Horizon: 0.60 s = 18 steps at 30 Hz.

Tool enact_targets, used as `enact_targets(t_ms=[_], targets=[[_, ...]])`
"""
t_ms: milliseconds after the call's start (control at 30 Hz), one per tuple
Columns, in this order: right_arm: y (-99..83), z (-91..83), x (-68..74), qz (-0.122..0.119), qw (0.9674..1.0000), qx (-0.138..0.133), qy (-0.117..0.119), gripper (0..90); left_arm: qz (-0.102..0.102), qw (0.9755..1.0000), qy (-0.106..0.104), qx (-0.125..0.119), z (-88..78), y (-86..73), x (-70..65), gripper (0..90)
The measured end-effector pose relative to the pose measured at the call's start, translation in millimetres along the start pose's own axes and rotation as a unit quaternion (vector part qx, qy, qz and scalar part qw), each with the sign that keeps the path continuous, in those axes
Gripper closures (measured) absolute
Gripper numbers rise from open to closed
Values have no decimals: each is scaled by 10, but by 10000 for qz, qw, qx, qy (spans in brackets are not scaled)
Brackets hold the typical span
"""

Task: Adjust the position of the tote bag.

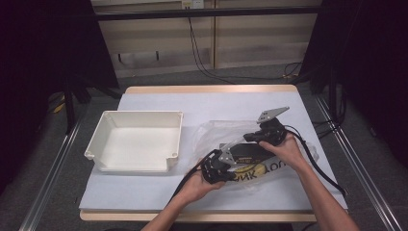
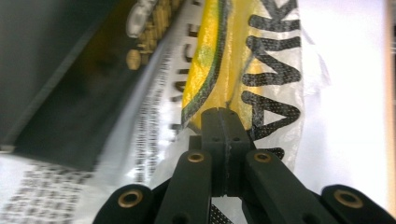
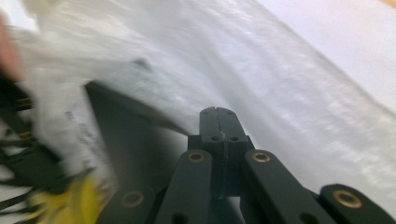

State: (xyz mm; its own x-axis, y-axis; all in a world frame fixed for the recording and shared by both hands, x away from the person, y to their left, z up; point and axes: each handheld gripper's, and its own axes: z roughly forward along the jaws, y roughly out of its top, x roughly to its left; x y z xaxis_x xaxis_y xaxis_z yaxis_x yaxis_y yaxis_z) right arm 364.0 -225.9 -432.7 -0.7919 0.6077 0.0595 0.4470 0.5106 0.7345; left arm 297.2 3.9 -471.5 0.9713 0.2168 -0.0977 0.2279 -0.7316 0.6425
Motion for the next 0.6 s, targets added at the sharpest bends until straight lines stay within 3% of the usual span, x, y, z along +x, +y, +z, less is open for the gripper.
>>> enact_targets(t_ms=[100,133,333,433,600], targets=[[-15,61,-67,80,9999,83,14,900,75,10000,-58,-4,-11,-23,-53,900],[-16,108,-107,75,9996,243,-110,900,91,9999,-88,-4,-17,-30,-63,900],[-7,137,-289,176,9992,348,-105,900,147,9997,-169,13,-36,-55,-71,900],[-49,183,-384,113,9971,729,-203,900,211,9996,-165,52,-52,-65,-100,900],[-93,227,-416,114,9966,793,-176,900,256,9994,-211,91,-76,-88,-122,900]])
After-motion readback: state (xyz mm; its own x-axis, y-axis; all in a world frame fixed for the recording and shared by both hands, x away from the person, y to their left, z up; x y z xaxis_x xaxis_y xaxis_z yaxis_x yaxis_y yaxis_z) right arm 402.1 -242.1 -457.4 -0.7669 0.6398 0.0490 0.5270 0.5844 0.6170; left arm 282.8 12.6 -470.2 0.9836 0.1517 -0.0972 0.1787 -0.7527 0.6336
